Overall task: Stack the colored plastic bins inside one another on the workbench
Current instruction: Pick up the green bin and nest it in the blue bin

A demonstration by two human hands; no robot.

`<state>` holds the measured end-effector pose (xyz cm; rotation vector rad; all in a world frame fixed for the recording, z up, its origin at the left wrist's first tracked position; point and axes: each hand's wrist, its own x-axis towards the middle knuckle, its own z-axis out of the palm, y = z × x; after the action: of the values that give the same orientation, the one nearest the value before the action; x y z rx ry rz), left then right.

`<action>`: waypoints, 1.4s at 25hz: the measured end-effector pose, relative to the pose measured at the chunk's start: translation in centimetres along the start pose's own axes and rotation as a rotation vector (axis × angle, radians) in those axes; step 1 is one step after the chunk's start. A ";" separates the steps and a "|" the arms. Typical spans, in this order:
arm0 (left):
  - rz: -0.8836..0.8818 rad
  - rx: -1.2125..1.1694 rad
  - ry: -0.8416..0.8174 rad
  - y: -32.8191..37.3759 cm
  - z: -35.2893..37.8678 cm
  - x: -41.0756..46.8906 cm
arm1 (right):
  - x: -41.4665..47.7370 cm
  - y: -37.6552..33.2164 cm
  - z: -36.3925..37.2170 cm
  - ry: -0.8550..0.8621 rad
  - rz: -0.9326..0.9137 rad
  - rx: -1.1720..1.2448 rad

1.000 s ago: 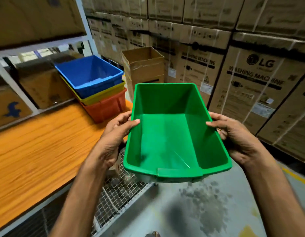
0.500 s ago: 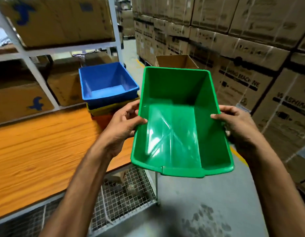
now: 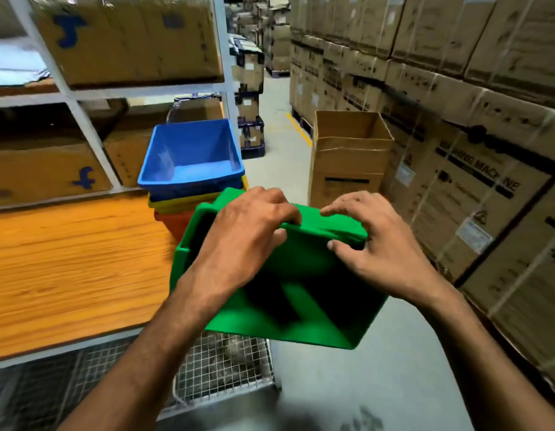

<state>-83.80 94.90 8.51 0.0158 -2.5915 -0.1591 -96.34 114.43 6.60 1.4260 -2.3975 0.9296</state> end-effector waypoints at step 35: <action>-0.614 -0.596 0.465 -1.6 -1.9 1.2 | 6.9 3.1 0.3 0.541 0.572 1.394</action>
<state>-83.90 93.07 10.53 0.5595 -1.9170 -1.0083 -102.43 110.35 8.33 0.3891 -1.5886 2.9497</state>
